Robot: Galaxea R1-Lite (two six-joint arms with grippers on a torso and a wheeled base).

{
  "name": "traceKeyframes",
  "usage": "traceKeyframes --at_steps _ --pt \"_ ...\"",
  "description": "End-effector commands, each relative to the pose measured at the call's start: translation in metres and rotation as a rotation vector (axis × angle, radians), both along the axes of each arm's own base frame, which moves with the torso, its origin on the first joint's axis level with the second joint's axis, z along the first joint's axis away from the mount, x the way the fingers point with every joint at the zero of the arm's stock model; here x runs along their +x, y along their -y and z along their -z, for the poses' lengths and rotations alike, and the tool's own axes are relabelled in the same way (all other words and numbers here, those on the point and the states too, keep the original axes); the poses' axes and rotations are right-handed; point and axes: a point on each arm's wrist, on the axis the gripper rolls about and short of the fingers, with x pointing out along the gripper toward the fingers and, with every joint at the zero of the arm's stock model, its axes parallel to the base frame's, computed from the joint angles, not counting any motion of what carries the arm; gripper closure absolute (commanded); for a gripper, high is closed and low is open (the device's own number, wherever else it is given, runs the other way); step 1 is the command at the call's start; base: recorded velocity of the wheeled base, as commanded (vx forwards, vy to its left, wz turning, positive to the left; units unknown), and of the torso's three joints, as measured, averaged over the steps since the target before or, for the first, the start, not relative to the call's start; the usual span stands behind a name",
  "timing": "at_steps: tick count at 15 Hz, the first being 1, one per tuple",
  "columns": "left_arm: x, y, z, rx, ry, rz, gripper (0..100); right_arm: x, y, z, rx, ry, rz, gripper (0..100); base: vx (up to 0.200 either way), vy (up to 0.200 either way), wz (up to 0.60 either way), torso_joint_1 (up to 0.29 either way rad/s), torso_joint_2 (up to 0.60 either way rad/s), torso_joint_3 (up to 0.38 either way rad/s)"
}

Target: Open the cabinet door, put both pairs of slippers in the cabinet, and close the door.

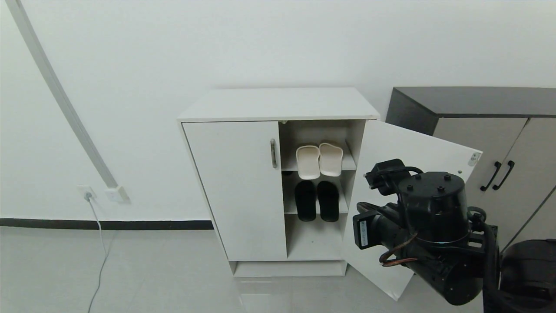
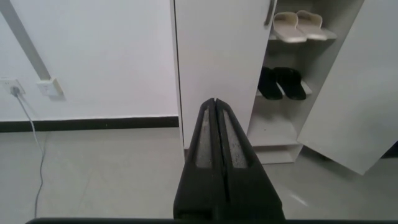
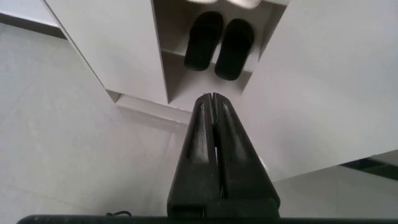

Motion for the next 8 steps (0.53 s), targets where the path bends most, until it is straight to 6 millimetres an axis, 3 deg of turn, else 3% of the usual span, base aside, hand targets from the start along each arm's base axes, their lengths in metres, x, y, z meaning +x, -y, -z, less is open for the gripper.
traceKeyframes --at_steps 1,8 --pt "0.0001 0.0000 0.0000 0.000 -0.001 0.000 100 0.0000 -0.0004 0.0004 -0.001 -0.001 -0.001 100 0.000 0.000 0.00 0.193 -0.51 -0.325" --pt "0.0001 0.0000 0.0000 0.000 -0.001 0.002 100 0.0013 0.0009 0.0004 -0.003 0.000 0.004 100 0.000 0.000 0.00 0.204 -0.52 -0.316"
